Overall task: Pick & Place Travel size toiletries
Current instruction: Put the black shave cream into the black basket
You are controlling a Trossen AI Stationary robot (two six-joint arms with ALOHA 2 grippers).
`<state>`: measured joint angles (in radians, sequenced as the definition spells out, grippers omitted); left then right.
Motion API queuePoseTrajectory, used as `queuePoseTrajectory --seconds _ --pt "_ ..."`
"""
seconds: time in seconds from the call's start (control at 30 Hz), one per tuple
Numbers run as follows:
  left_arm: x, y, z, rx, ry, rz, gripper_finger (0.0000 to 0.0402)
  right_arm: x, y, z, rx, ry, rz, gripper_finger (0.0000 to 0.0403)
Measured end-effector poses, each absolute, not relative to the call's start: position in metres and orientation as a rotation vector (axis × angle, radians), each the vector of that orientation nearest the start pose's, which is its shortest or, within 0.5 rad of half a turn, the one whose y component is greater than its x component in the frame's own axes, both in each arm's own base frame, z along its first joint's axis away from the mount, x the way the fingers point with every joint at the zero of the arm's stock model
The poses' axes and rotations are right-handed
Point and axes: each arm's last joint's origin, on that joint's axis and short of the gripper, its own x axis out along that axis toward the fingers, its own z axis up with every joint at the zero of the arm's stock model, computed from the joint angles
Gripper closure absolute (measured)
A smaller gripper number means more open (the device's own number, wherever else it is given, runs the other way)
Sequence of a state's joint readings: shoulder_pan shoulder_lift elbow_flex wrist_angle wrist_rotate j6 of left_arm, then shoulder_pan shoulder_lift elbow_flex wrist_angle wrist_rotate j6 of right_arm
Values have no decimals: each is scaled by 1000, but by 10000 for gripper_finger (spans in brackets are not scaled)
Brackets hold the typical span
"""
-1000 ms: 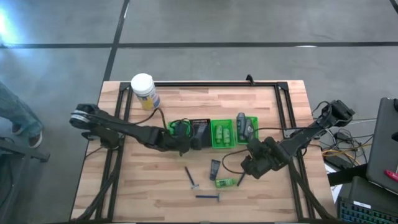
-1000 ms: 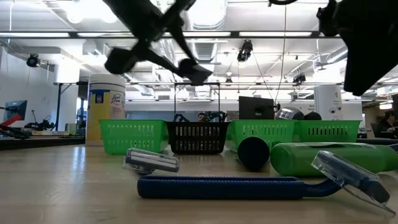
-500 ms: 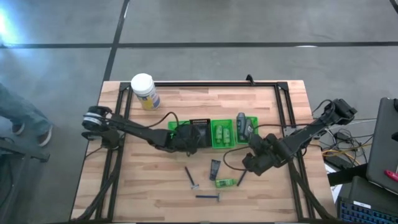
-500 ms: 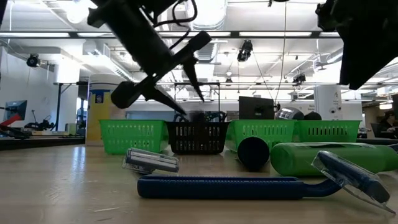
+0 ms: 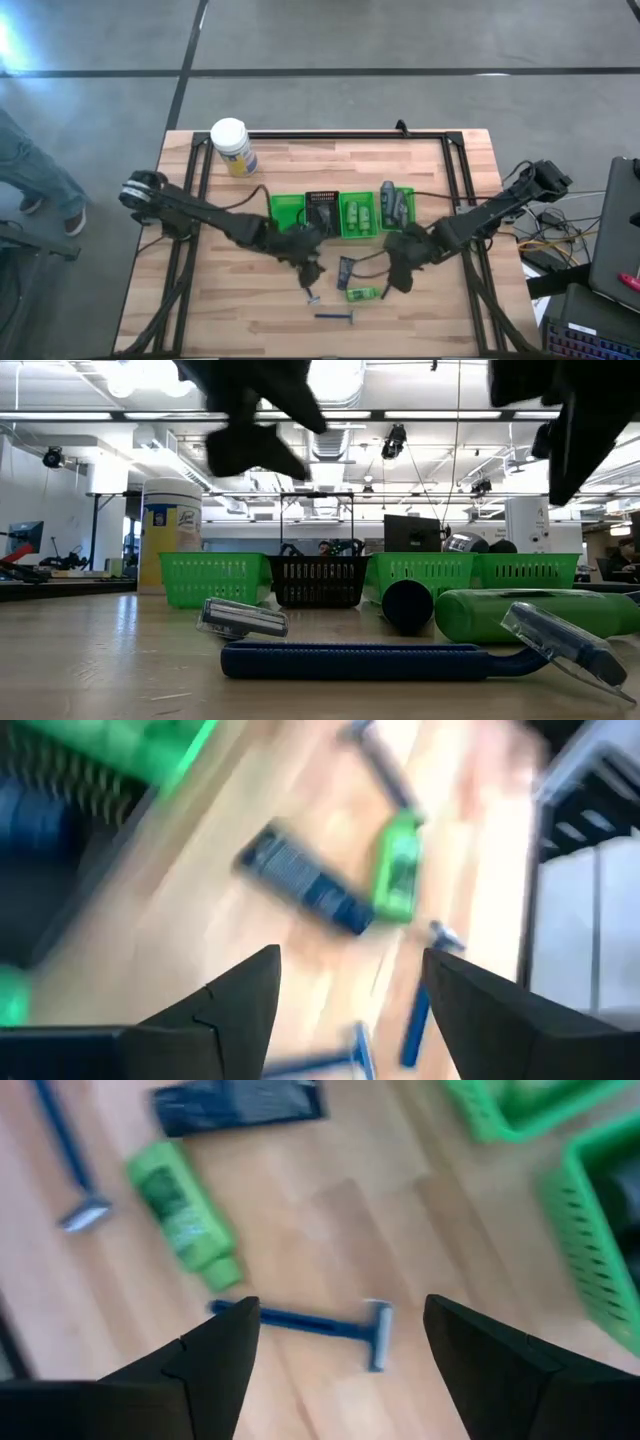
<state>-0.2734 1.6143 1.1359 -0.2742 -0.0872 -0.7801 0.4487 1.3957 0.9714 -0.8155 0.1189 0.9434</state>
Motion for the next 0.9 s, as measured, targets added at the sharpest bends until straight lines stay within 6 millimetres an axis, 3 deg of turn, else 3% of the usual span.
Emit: queuePoseTrajectory --seconds 0.13,0.33,0.5,0.67,0.8,0.9 --pt "334 -91 228 -761 843 285 153 233 94 224 518 1226 -362 142" --pt "311 -127 243 -540 890 92 164 245 103 226 547 1230 -84 163" --pt "284 -127 231 -614 1002 361 175 246 91 222 615 1229 -257 175" --pt "290 -129 220 -802 939 427 177 229 78 231 663 1243 -436 174" --pt "284 -126 219 -703 987 428 177 225 79 229 837 1269 -408 162" --pt "263 -129 230 -532 1039 387 177 240 87 225 989 1174 -337 149"
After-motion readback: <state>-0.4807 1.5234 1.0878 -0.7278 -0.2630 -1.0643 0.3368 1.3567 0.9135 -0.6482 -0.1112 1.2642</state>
